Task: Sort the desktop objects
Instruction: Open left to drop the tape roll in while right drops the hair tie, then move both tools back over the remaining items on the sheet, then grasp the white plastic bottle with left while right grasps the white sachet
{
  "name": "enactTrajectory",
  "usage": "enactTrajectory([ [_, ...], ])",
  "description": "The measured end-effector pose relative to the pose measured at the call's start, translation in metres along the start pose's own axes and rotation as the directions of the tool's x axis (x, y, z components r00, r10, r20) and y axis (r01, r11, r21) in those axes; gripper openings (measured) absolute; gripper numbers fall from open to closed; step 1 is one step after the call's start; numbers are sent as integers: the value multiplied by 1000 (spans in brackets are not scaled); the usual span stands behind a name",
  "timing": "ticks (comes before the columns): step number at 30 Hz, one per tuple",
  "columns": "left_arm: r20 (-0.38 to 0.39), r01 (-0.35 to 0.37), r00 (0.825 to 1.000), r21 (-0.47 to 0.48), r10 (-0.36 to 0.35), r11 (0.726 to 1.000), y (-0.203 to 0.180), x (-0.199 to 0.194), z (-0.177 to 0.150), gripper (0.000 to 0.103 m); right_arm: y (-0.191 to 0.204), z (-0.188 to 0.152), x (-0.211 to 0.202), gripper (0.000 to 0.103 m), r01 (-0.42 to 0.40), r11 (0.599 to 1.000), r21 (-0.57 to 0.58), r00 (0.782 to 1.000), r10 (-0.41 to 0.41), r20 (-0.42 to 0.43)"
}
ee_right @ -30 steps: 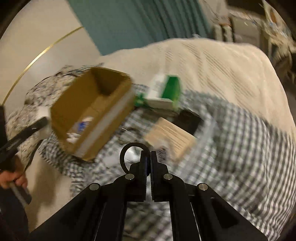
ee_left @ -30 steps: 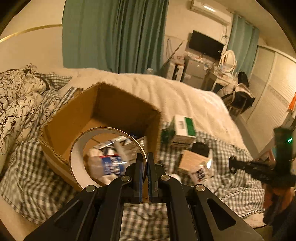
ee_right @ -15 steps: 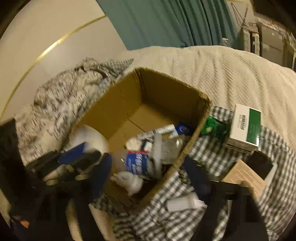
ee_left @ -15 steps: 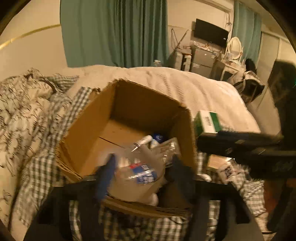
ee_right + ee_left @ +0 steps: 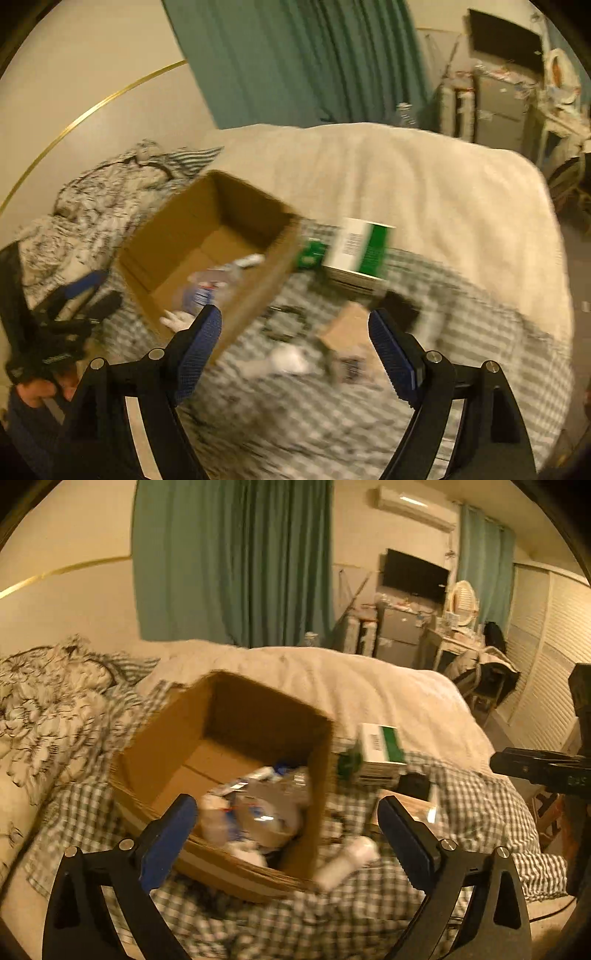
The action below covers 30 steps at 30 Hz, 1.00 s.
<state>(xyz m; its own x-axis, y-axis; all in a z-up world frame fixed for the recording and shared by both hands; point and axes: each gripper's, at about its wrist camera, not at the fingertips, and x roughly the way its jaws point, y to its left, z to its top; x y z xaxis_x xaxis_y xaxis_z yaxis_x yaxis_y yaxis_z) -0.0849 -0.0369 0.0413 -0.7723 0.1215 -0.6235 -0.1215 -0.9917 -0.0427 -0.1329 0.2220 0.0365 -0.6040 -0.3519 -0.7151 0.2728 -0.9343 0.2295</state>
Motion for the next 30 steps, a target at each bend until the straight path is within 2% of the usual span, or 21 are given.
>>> enactTrajectory([
  [1,4,14,1000,15,-14,1000,-15,1,-7,101,-15,-10,-3,83,9,1000,17,1000,-9,13],
  [4,2,32,999,60,-32,998,-54,13,-25,101,-55,-36,5,83,25,995,95,1000,-23,-20],
  [8,-78,72,995,98,-64,993,-94,49,-48,101,-92,-57,25,83,32,984,176,996,-17,-87],
  [12,-148,78,987,134,-58,988,-118,85,-59,101,-106,-61,35,83,-31,976,218,995,50,-84],
  [14,-166,61,985,164,-33,985,-124,97,-62,101,-106,-64,40,83,-59,978,199,993,79,-93],
  [17,-187,38,982,218,3,975,-129,121,-71,101,-100,-66,48,83,-4,992,126,994,18,-112],
  [21,-219,17,974,317,56,948,-130,157,-91,101,-106,-66,53,83,-1,995,104,992,14,-123],
  [24,-275,26,960,300,60,954,-121,175,-95,101,-109,-67,57,83,-20,994,108,991,34,-126],
  [26,-299,22,953,253,56,967,-110,182,-96,101,-108,-68,61,83,-16,995,97,990,30,-137],
  [28,-324,61,946,184,2,981,-98,185,-97,86,-105,-70,67,83,-11,996,84,988,24,-153],
  [29,-332,70,943,162,-12,984,-94,185,-97,72,-103,-70,70,83,-13,997,77,986,25,-163],
  [30,-322,56,947,158,-2,986,-90,184,-98,65,-101,-71,72,83,-13,998,69,985,24,-170],
])
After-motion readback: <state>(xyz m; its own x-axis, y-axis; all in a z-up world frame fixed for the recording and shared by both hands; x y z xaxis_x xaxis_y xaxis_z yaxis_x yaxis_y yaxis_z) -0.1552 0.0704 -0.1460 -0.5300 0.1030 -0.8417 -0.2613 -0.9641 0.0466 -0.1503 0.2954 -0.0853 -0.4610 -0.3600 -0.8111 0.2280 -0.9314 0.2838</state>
